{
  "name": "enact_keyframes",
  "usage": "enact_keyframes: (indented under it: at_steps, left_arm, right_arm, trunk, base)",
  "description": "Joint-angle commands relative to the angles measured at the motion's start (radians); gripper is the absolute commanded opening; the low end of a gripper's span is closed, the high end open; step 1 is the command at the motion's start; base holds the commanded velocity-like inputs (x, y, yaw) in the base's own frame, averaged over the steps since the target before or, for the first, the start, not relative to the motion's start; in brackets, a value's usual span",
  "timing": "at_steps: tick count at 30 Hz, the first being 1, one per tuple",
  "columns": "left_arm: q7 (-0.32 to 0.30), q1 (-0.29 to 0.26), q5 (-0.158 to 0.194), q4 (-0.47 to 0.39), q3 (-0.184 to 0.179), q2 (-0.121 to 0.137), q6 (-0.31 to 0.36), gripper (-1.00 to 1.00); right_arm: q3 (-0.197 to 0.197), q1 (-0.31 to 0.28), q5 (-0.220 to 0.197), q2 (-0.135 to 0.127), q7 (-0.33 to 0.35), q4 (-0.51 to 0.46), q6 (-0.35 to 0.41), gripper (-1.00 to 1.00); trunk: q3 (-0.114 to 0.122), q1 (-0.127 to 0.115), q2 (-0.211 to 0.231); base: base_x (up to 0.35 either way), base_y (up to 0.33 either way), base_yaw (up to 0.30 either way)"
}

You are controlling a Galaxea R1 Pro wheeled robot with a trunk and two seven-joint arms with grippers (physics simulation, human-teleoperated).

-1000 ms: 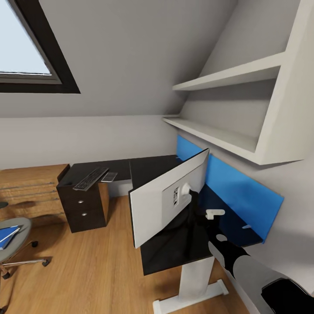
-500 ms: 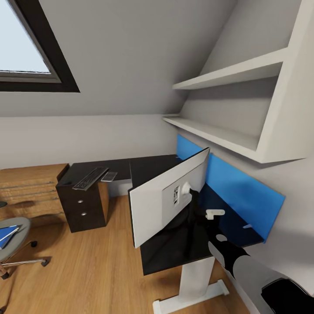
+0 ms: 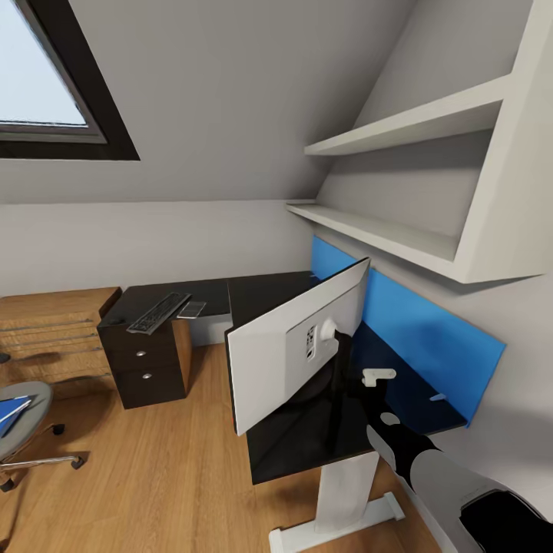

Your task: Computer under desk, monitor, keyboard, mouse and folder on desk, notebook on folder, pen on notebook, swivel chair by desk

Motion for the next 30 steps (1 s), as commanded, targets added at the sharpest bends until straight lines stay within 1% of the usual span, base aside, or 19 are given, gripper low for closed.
enact_keyframes:
  at_steps: [1, 28, 30]
  left_arm:
    - [0.004, 0.000, 0.010, -0.001, -0.005, 0.001, -0.005, 1.00]
    - [0.005, 0.000, 0.011, -0.001, -0.006, 0.001, -0.002, 1.00]
    - [0.006, 0.000, 0.011, -0.001, -0.006, 0.000, -0.002, 1.00]
  right_arm:
    - [0.009, -0.001, -0.006, -0.001, -0.006, 0.000, -0.002, 1.00]
    - [0.010, 0.000, -0.005, 0.001, -0.006, 0.014, -0.002, 1.00]
    - [0.010, 0.000, -0.006, 0.001, -0.006, 0.014, -0.002, 1.00]
  trunk:
    - [-0.005, 0.004, -0.009]
    - [-0.089, 0.108, -0.198]
    - [-0.089, 0.108, -0.198]
  base:
    - [0.000, 0.000, 0.000]
    - [0.000, 0.000, 0.000]
    - [0.000, 0.000, 0.000]
